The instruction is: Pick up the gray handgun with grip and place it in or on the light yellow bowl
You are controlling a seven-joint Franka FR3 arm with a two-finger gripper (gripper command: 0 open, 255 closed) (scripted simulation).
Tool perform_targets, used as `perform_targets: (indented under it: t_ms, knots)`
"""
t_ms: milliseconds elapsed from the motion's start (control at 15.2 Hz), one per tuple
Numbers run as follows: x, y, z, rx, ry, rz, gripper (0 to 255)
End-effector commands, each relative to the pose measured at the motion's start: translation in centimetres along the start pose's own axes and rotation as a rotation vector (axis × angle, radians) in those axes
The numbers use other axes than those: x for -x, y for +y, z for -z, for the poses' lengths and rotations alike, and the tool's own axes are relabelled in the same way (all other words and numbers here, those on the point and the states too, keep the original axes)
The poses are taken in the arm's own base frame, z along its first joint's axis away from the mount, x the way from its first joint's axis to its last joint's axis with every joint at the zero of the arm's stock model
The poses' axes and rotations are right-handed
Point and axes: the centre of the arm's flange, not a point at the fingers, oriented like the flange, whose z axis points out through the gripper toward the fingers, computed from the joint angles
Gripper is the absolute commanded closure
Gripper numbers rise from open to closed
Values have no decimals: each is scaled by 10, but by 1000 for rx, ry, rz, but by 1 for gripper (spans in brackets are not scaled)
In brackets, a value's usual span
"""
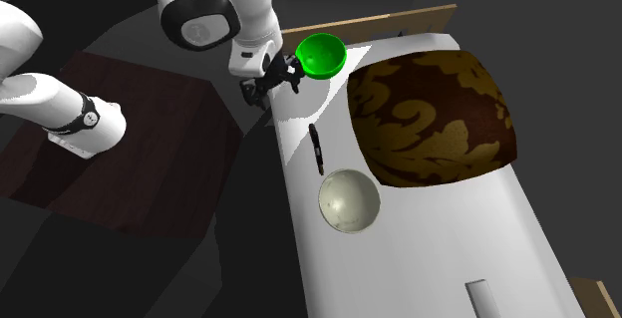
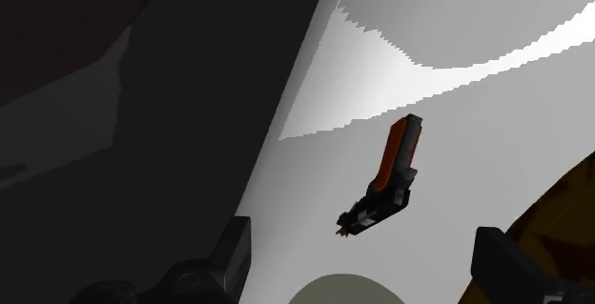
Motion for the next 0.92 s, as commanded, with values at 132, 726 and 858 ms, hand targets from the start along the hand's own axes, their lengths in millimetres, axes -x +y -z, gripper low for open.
perform_targets:
  t_ms: [132,726,858]
  knots:
    - [-13,-24,-49,18,-4,-116,0]
    - [-42,-67,-145,53,-18,-339,0]
    - [-42,-66,-156,53,-18,-339,0]
